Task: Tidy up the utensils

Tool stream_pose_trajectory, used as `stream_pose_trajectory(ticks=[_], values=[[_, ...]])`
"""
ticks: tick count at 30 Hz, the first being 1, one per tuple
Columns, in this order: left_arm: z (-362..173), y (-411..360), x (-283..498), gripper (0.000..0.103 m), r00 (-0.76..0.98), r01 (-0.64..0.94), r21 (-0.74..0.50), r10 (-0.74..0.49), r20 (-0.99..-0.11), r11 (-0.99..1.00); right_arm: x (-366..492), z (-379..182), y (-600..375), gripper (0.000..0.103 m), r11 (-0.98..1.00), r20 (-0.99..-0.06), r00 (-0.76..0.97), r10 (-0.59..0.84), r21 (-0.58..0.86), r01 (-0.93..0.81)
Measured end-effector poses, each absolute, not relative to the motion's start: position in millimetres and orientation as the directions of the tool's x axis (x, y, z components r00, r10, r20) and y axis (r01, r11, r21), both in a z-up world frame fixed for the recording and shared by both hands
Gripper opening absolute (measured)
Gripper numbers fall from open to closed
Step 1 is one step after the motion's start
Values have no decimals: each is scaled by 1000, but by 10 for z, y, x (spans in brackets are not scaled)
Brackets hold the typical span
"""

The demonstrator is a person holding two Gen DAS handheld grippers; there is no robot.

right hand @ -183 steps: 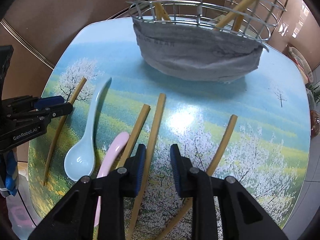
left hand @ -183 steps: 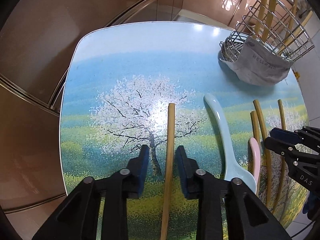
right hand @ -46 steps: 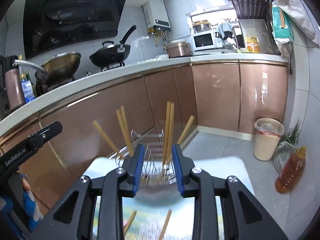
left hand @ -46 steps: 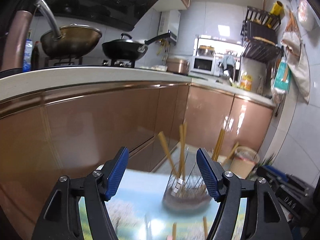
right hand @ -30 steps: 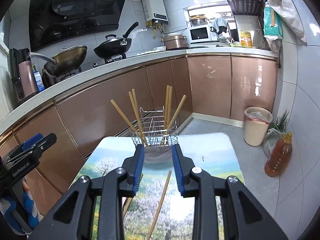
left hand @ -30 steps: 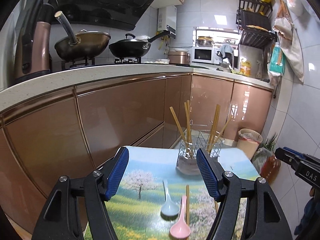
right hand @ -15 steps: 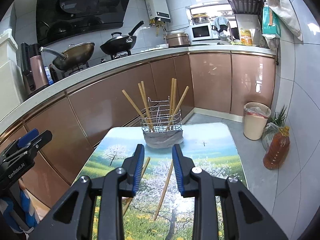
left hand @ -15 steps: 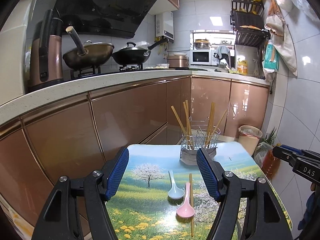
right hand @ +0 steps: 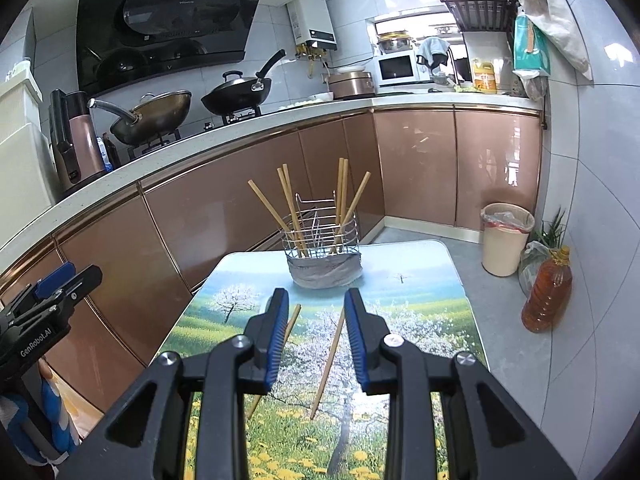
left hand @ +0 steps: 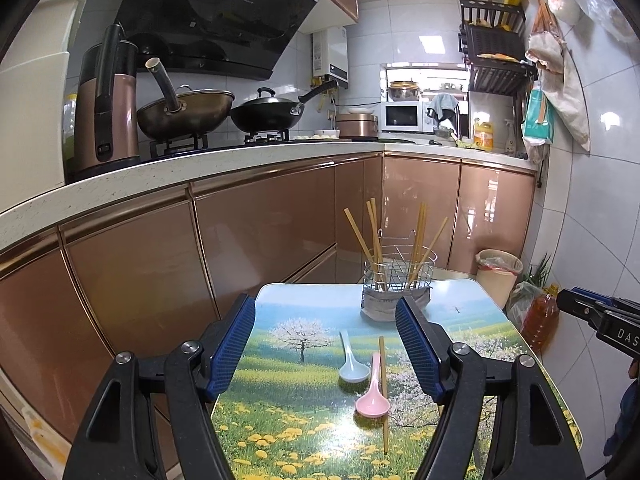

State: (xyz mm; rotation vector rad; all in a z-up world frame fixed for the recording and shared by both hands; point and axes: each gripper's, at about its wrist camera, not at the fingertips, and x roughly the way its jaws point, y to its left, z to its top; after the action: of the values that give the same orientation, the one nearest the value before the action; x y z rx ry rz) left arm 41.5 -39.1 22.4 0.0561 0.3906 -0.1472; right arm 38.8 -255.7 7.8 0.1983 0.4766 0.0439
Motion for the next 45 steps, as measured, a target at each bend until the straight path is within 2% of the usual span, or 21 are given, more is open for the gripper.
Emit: stream_pose_trajectory(ticks=[11, 20, 32, 38, 45], values=[[186, -381, 387, 77, 913, 157, 29, -134, -386, 987, 288, -40, -2695, 28, 975, -452, 890, 65, 220, 41], [-3, -498, 651, 77, 880, 185, 41, -147, -451, 982, 495, -190, -2803, 28, 970, -486, 871, 66, 237, 59], [-375, -476, 1491, 77, 747, 268, -1, -209, -632, 963, 1074, -459, -2901, 28, 974, -595, 801, 64, 213, 79], [-611, -592, 2059, 68, 570, 364, -97, -304, -763, 926, 1523, -634, -2921, 28, 979, -677, 732, 82, 191, 67], [-979, -738, 2521, 65, 449, 369, -149, -317, -835, 917, 1955, -894, -2836, 28, 981, -735, 666, 126, 193, 28]])
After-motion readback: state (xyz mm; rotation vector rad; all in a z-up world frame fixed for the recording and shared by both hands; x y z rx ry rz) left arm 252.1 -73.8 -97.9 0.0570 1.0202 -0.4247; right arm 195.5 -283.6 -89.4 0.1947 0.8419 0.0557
